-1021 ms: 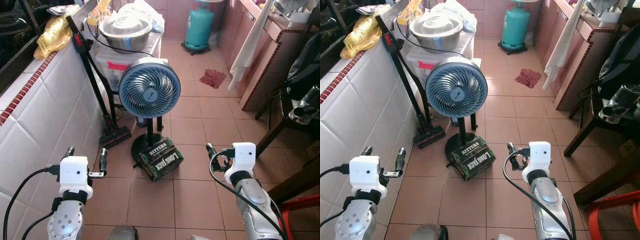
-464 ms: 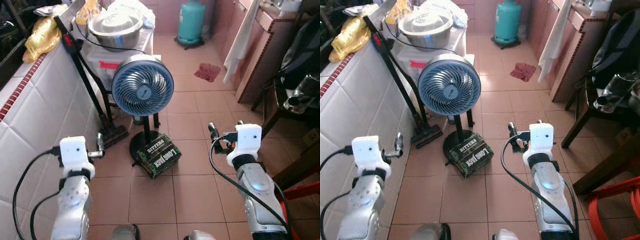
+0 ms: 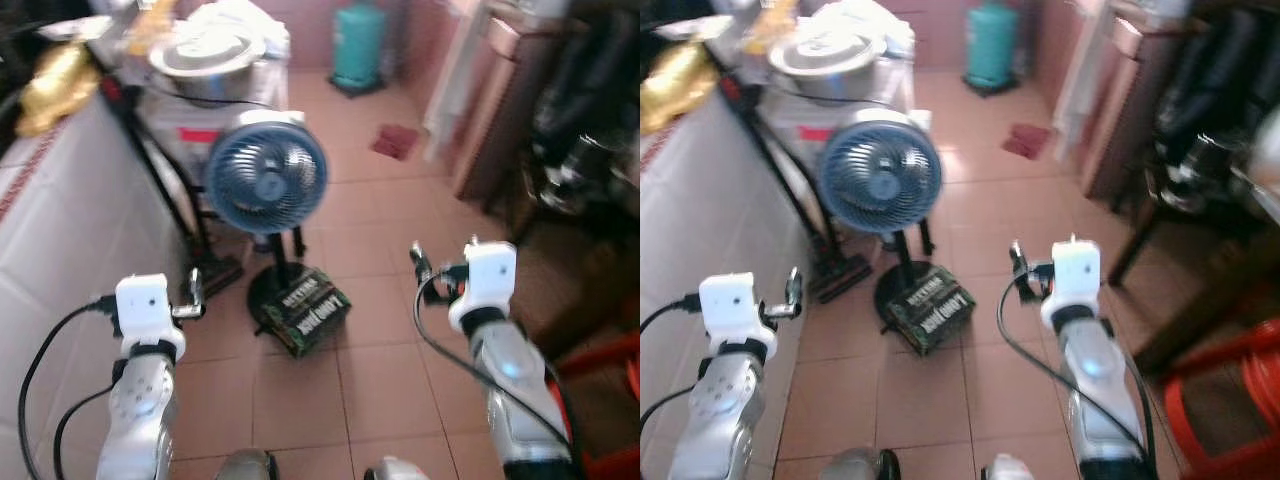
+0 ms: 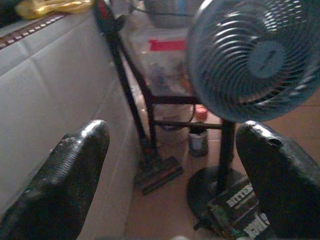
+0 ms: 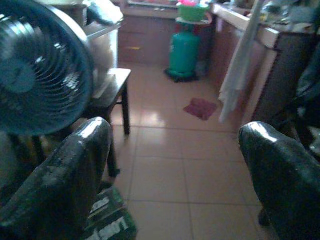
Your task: Setting the table
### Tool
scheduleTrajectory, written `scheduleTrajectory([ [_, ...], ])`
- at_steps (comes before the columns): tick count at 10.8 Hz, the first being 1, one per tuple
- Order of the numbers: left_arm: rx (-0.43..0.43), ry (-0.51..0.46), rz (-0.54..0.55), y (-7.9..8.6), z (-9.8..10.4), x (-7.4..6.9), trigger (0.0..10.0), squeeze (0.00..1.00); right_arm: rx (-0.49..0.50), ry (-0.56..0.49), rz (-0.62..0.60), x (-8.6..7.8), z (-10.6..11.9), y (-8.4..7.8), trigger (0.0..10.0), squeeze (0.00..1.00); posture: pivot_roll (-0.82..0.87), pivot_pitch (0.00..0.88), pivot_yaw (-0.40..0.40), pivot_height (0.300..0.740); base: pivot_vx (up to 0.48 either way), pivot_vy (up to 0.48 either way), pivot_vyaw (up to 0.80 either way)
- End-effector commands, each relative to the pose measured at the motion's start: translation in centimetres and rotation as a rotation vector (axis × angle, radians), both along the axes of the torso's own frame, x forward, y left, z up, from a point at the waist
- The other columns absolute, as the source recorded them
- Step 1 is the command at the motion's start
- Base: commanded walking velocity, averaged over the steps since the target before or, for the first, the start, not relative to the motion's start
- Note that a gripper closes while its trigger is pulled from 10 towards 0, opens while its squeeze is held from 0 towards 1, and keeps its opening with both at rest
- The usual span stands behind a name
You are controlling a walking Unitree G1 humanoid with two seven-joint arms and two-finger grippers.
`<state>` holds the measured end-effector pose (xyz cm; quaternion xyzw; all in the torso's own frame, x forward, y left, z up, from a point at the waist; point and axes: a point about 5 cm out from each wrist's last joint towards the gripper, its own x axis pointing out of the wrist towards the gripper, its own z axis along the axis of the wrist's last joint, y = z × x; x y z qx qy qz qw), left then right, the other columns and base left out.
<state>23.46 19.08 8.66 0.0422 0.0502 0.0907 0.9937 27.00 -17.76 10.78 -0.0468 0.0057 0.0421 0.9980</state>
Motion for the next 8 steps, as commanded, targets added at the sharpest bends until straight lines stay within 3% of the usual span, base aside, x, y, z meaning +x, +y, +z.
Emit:
scheduleTrajectory([
  [1, 0.008, 0.016, -0.002, 0.11, -0.13, 0.1, 10.0, 0.0, 0.01, 0.006, -0.003, 0.19, -0.13, -0.05, 10.0, 0.0, -0.01, 0.041, 0.07, 0.74, -0.289, 0.0, -0.49],
  [8, 0.013, 0.009, -0.017, -0.06, 0.22, 0.72, 10.0, 0.0, 0.018, 0.01, -0.009, 0.22, -0.19, 0.27, 10.0, 0.0, -0.02, 0.051, 0.072, 0.74, -0.338, 0.0, -0.77],
])
